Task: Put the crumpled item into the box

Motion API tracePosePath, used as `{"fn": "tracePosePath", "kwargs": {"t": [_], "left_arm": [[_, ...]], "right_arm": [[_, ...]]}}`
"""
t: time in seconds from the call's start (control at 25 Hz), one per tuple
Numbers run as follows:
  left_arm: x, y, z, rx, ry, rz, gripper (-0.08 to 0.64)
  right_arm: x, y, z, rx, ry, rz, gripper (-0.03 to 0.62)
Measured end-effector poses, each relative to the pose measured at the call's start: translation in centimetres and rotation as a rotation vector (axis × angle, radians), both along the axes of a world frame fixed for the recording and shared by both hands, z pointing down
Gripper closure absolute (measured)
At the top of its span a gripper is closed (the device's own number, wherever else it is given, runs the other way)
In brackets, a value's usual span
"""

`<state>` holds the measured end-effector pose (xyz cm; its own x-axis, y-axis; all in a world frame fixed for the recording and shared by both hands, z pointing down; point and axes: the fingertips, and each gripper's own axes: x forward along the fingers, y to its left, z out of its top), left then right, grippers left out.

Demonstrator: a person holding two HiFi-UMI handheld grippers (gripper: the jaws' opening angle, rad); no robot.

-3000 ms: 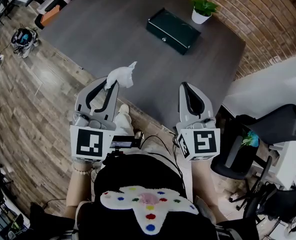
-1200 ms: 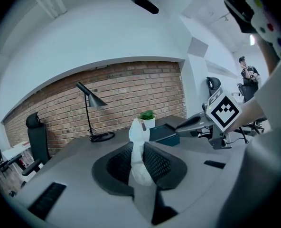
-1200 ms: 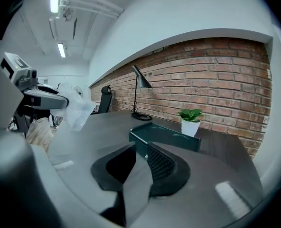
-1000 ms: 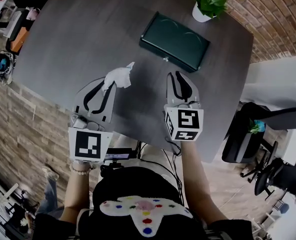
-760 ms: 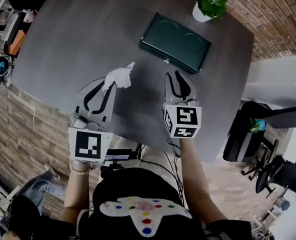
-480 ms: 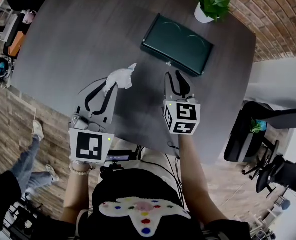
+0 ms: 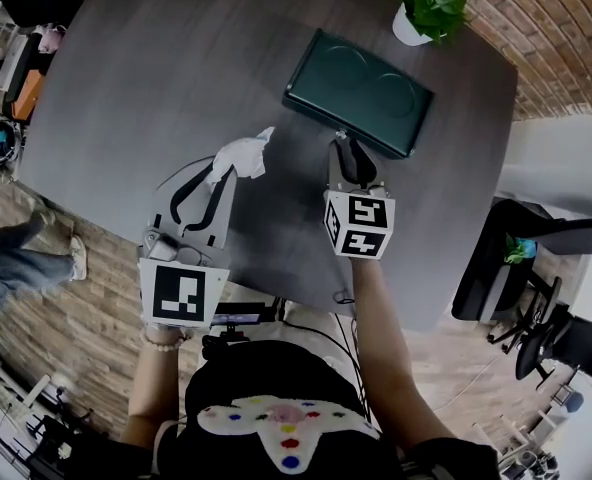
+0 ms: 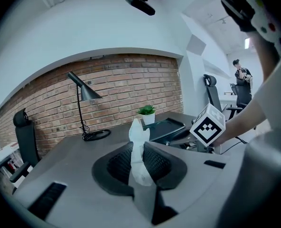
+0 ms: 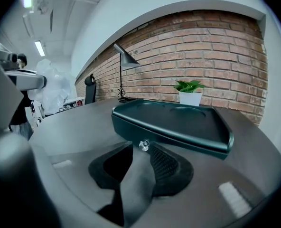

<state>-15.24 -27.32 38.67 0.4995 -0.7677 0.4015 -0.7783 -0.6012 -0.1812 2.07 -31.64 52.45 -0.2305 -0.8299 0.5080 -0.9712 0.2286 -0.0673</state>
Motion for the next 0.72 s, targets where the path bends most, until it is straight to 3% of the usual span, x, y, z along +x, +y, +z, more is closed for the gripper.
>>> {"fn": "tracePosePath", "kwargs": {"t": [0.72], "left_arm": [[0.3,-0.9,0.9,-0.023,0.011,0.012,0.5]], "right_arm": [[0.0,-1.1,1.1,-0.029,0.012,0.017,0.522]]}}
